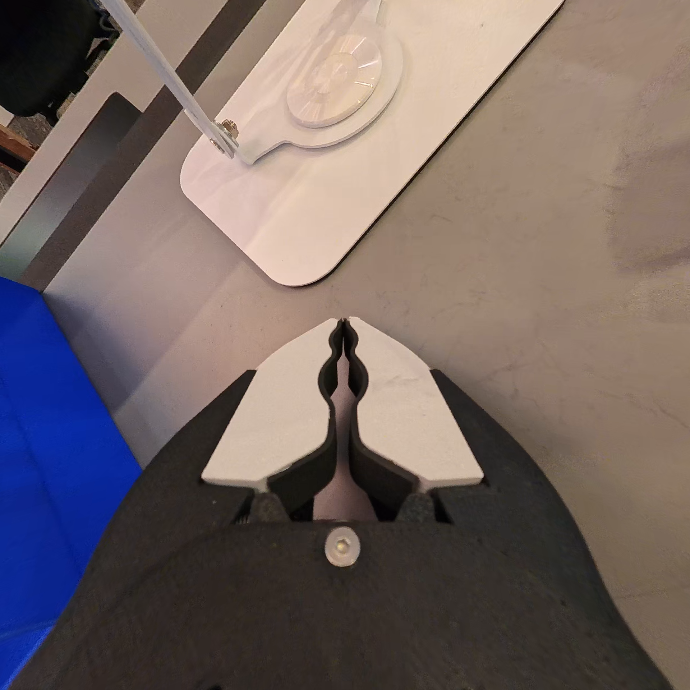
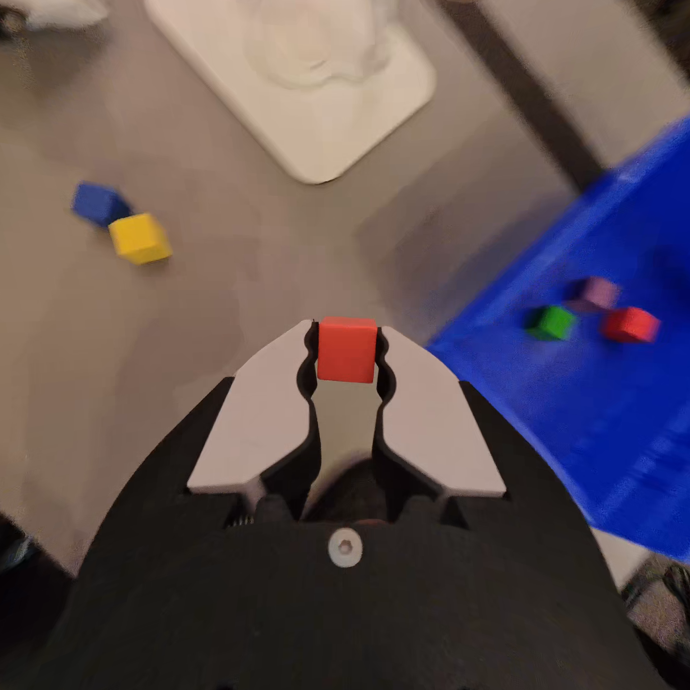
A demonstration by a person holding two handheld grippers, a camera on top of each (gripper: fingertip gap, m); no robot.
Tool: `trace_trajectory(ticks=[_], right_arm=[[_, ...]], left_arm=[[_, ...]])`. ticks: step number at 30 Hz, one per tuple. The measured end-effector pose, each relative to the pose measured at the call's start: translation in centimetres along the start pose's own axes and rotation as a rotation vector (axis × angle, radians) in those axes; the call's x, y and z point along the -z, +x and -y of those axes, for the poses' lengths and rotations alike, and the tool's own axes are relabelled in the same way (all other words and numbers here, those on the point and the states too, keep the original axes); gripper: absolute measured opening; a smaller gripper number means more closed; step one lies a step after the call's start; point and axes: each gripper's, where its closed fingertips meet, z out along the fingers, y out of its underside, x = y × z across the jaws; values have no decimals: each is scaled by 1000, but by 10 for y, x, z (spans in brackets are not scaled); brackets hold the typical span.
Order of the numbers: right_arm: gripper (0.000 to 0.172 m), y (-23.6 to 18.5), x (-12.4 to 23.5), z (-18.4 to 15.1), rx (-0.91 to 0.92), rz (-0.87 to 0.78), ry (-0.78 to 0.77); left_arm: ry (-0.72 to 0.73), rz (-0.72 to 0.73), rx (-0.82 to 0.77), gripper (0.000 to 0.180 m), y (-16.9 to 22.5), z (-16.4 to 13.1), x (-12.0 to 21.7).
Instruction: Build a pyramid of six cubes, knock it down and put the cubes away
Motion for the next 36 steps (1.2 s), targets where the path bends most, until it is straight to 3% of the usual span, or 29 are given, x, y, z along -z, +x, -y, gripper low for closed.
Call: trace_trajectory(ticks=[5, 8, 12, 27, 28, 32, 36], right_arm=[[29, 126, 26, -4, -201, -203, 22], [29, 174, 8, -23, -303, -229, -39], [29, 208, -26, -47, -392, -227, -129], [29, 234, -89, -84, -490, -189, -293], [36, 236, -91, -86, -488, -197, -302], [49, 239, -83, -83, -473, -225, -298], [48, 211, -41, -42, -365, -248, -162]], left_arm=[[-1, 2, 1, 0, 0, 0, 0], [-1, 6, 0, 0, 0, 0, 0], [-2, 7, 2, 0, -1, 0, -1], [-1, -2, 1, 0, 0, 1, -1], [-1, -1, 1, 0, 0, 1, -1], [-1, 0, 2, 0, 0, 1, -1], [-2, 3, 3, 0, -1, 1, -1]])
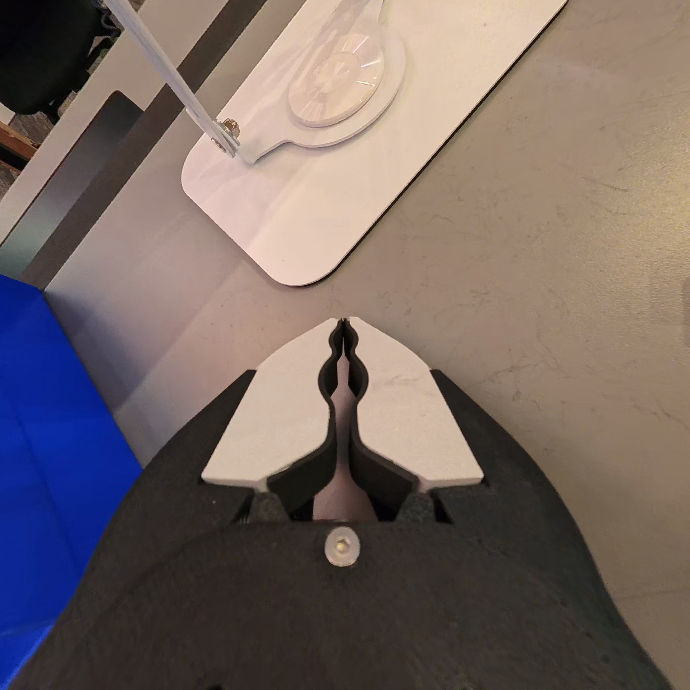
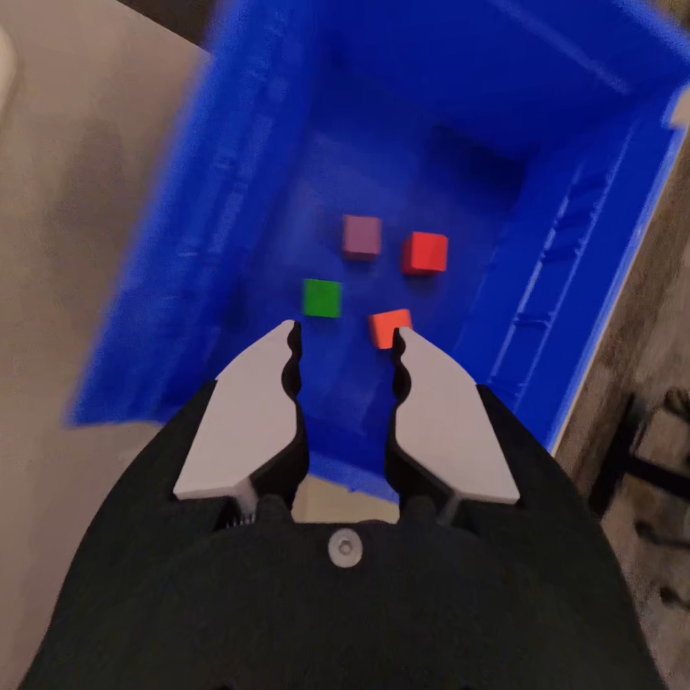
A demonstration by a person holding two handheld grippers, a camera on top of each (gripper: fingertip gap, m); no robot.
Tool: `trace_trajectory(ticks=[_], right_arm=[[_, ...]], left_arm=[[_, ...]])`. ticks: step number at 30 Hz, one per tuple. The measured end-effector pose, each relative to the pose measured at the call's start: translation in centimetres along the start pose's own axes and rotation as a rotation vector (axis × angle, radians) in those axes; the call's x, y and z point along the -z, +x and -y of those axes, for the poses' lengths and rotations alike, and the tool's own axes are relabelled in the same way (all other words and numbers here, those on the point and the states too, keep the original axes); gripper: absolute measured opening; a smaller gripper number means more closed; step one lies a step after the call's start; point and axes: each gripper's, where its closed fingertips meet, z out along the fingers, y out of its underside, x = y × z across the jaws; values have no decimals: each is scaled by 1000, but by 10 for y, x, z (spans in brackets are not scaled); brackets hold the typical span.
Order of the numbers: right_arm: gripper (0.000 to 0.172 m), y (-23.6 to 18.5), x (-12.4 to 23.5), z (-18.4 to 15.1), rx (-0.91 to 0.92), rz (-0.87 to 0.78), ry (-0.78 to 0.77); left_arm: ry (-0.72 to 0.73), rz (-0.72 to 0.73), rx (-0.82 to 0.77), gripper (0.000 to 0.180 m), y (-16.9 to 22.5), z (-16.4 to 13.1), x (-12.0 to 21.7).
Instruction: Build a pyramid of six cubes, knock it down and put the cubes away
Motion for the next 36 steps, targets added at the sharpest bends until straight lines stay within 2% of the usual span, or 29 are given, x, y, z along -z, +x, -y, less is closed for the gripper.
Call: trace_trajectory(ticks=[4, 7, 11, 12, 16, 24, 27, 29, 32, 36], right_arm=[[42, -89, 64, 14, 191, 153, 157], [42, -175, 87, 2, 353, 306, 181], [49, -273, 80, -31, 523, 460, 114], [54, -290, 73, -40, 557, 467, 82], [53, -339, 44, -64, 642, 514, -2], [44, -375, 18, -80, 695, 552, -73], [29, -380, 13, -79, 709, 549, -60], [29, -378, 16, -77, 710, 550, -54], [29, -354, 36, -60, 675, 517, 1], [29, -272, 77, -18, 528, 409, 126]], left_arm=[[-1, -1, 2, 0, 0, 0, 0], [-1, 0, 1, 0, 0, 0, 0], [0, 0, -1, 0, 0, 0, 0], [0, 0, -1, 0, 0, 0, 0], [1, -3, -2, 0, 0, 0, 0], [2, -11, -3, 0, 1, 0, 1], [2, -12, -3, 0, 1, 0, 1], [3, -12, -3, 0, 1, 0, 1], [3, -12, -4, 0, 1, 0, 1], [3, -14, -3, 0, 2, 0, 1]])
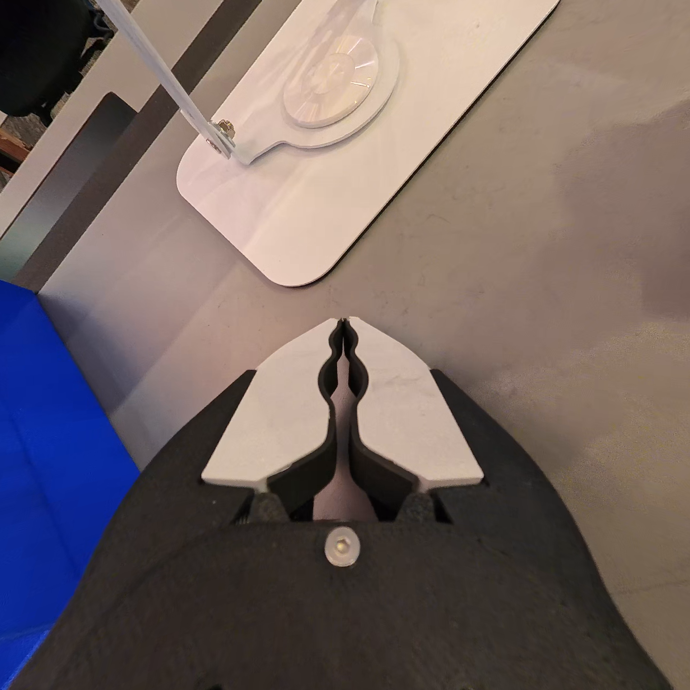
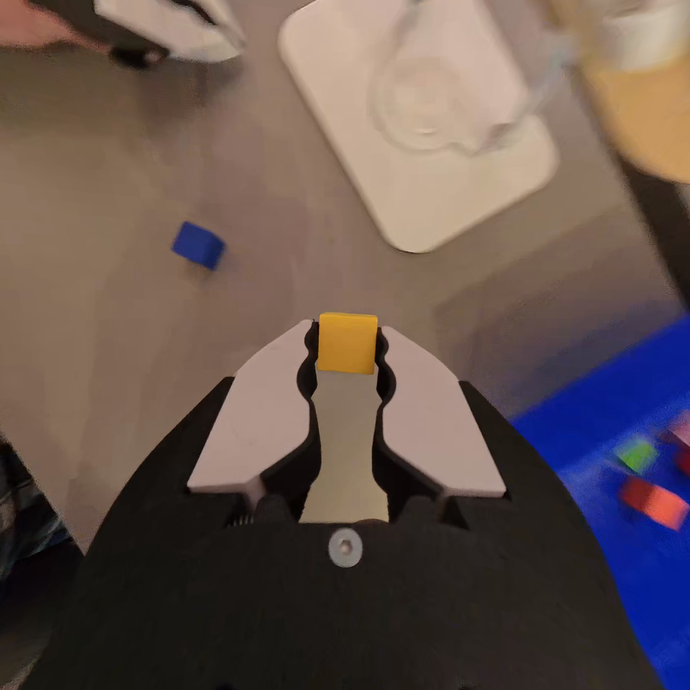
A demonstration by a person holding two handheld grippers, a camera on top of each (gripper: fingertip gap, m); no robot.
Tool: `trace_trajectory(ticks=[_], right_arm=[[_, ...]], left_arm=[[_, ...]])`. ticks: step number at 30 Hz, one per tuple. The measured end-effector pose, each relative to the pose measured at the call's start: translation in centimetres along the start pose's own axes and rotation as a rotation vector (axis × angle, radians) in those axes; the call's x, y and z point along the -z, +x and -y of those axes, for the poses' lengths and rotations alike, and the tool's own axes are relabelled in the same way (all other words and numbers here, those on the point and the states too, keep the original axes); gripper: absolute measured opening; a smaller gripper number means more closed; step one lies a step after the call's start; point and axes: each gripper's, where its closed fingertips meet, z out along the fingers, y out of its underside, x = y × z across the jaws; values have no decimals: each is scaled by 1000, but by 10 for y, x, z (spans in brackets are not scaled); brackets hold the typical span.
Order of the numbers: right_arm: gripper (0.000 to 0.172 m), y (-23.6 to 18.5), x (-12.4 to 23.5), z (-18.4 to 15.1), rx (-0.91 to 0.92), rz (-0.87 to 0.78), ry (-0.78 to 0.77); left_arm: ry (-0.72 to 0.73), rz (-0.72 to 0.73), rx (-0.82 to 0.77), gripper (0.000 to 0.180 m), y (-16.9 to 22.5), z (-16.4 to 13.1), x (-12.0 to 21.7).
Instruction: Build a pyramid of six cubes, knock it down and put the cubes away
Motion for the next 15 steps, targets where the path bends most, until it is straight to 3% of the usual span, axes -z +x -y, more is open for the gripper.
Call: trace_trajectory(ticks=[3, 6, 10, 15], right_arm=[[29, 69, 53, -12, -103, -163, 42], [29, 127, 75, -39, -226, -234, 32], [29, 176, 61, -83, -353, -237, -60], [29, 203, 23, -124, -449, -195, -158]], left_arm=[[0, 0, 0, 0, 0, 0, 0], [0, 1, 0, 0, 0, 0, 0], [-1, 6, 0, 0, -1, 0, 0], [-2, 12, 1, 0, -1, 0, 0]])
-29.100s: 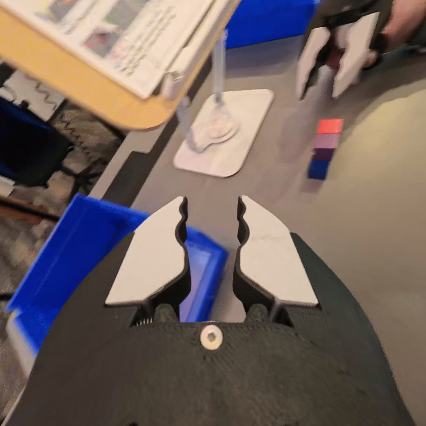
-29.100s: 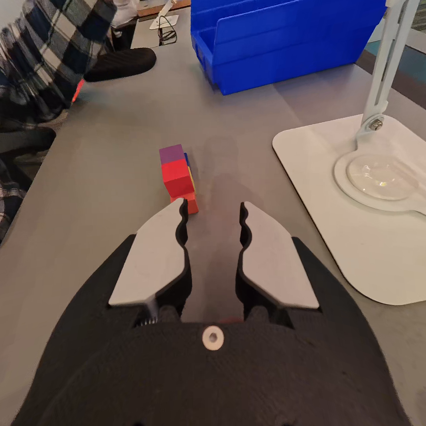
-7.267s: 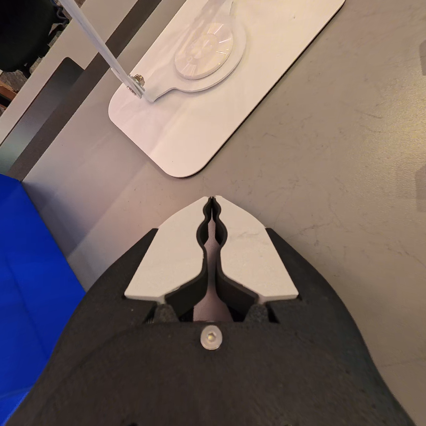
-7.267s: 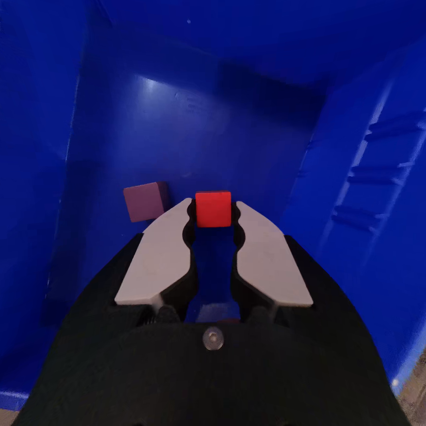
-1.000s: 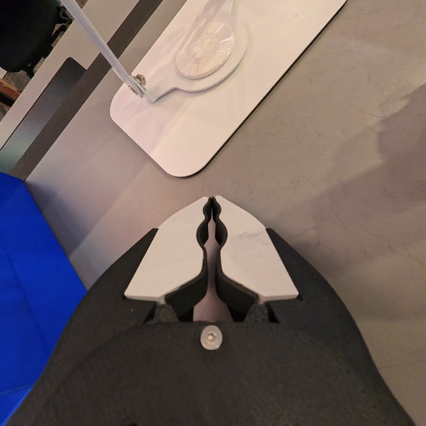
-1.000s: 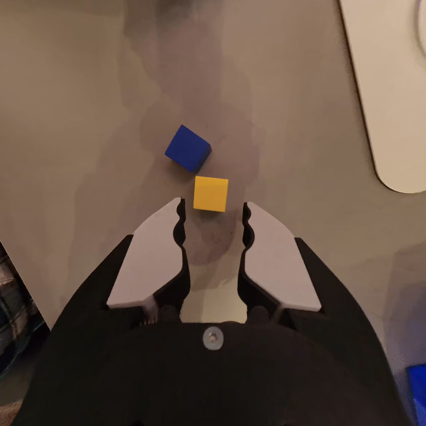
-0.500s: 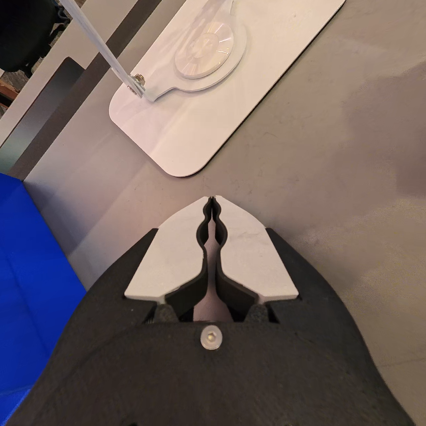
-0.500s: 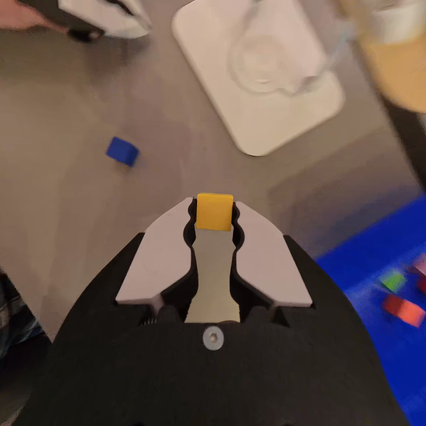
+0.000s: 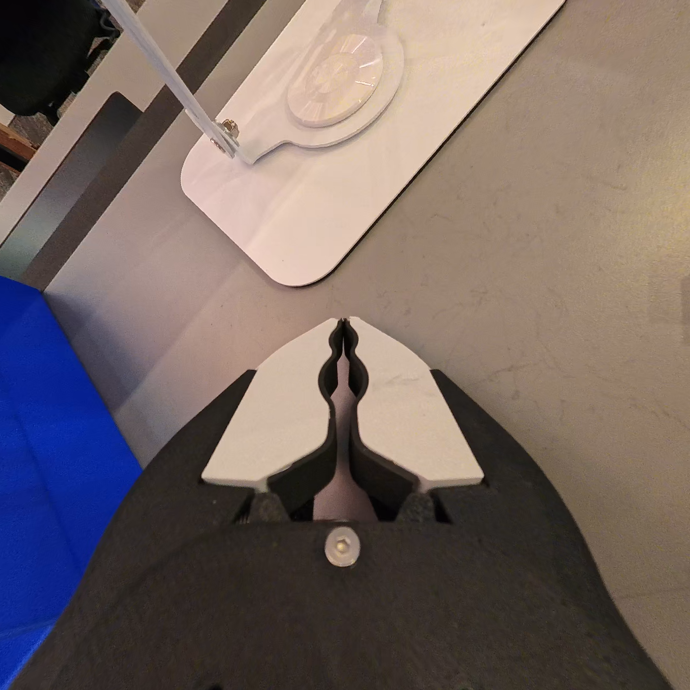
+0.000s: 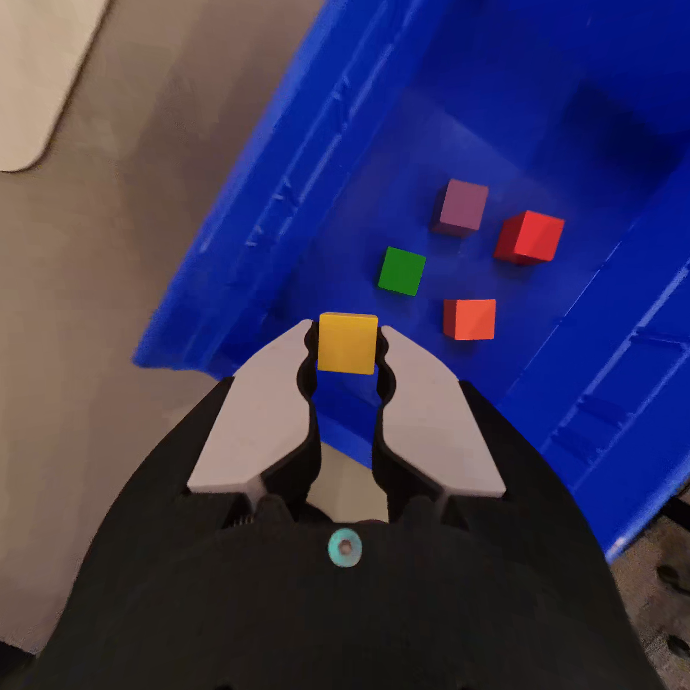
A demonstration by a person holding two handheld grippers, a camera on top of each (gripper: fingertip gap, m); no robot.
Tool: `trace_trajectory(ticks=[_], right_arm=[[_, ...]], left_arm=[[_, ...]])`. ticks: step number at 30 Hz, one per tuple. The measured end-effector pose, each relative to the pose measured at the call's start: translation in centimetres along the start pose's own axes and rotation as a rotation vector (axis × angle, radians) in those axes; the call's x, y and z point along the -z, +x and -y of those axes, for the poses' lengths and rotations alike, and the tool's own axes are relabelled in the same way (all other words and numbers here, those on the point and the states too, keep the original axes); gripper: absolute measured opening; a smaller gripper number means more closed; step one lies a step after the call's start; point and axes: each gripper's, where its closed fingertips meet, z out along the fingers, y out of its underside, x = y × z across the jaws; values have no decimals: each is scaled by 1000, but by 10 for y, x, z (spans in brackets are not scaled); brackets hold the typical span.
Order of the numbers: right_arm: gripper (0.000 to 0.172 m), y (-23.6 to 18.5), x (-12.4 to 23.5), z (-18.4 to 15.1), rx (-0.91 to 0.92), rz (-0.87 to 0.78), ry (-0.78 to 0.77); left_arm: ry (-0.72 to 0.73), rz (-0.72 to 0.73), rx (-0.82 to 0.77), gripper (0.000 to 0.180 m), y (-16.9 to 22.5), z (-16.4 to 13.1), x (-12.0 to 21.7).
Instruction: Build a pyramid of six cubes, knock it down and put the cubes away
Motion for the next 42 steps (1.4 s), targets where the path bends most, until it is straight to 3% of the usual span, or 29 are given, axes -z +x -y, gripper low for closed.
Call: trace_trajectory(ticks=[6, 14, 18, 21, 25, 28, 31, 34, 38, 42], right_arm=[[29, 17, -33, -12, -43, -7, -90], [35, 22, -50, -20, -60, 4, -158], [42, 24, -31, -17, -53, -33, -127], [39, 12, 12, -4, -7, -93, -7], [37, -71, 77, 17, 184, -18, 199], [39, -167, 90, 23, 429, 153, 275], [42, -254, 73, 15, 713, 307, 265], [44, -315, 39, 4, 1024, 401, 234], [47, -353, 0, -5, 1237, 490, 133], [45, -359, -29, -5, 1328, 487, 28]], left_arm=[[0, 3, 0, 0, 0, 0, 0], [-1, 2, 1, 0, 0, 0, 0], [-1, 2, 1, 0, 0, 0, 0], [-1, 3, 1, 0, 0, 0, 0], [-2, 3, 3, 0, 0, 0, 0], [-2, 3, 3, 0, 0, 0, 0], [-1, 4, 0, 0, 0, 0, 0], [-1, 3, -1, 0, 0, 0, 0], [0, 2, -2, 0, 0, 0, 0], [1, -4, -2, 0, 1, 0, 0]])
